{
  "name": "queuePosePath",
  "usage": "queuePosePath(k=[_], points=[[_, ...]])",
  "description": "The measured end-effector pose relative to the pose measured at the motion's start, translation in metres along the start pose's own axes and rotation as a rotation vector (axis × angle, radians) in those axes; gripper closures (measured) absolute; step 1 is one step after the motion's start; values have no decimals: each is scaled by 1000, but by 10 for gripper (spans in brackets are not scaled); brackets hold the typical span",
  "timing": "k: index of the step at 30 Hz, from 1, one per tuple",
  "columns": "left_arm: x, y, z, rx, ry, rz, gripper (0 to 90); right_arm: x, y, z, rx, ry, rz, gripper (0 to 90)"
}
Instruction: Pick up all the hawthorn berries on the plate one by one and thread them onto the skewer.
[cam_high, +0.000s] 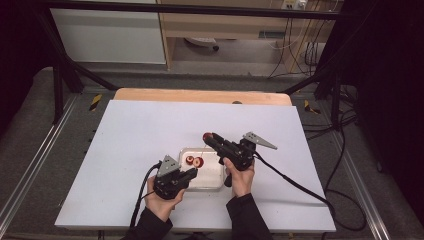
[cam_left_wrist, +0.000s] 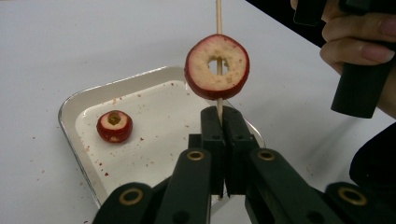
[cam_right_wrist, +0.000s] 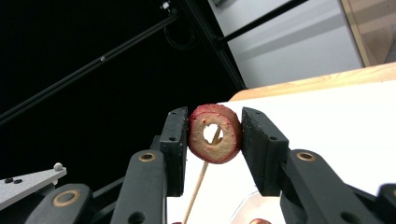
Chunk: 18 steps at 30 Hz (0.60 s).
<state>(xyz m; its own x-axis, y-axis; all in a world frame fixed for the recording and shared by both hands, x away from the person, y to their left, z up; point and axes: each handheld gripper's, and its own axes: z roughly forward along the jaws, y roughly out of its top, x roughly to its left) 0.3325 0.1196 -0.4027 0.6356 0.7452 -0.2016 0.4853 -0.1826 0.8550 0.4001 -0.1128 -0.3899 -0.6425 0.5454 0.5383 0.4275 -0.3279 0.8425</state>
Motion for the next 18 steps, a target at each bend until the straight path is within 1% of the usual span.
queuePosePath(k=[5, 6, 7, 8, 10, 12, 14, 15, 18], points=[[0, 0, -1, -4, 4, -6, 885, 0, -1, 1, -23, 0, -5, 630], [0, -1, -1, 0, 2, -4, 885, 1, -1, 0, -33, -7, -8, 631], [0, -1, 0, 0, 1, -2, 885, 1, 0, 0, -43, -3, -14, 631], [-1, -2, 0, -1, -4, -7, 885, 1, 0, 0, -43, 4, -3, 631], [-1, -1, 0, -15, -2, -5, 885, 1, 1, 0, -32, 9, 3, 631], [-1, -1, 2, -5, -5, -8, 885, 1, -1, 0, -25, 11, 1, 631], [-1, -3, 3, 1, -4, -9, 885, 1, -1, 0, -18, 21, 11, 631], [0, -3, 3, 1, 2, -4, 885, 1, -1, 0, -13, 24, 10, 631], [-1, -4, 4, 2, -3, -8, 885, 1, -1, 0, 0, 25, 13, 631]])
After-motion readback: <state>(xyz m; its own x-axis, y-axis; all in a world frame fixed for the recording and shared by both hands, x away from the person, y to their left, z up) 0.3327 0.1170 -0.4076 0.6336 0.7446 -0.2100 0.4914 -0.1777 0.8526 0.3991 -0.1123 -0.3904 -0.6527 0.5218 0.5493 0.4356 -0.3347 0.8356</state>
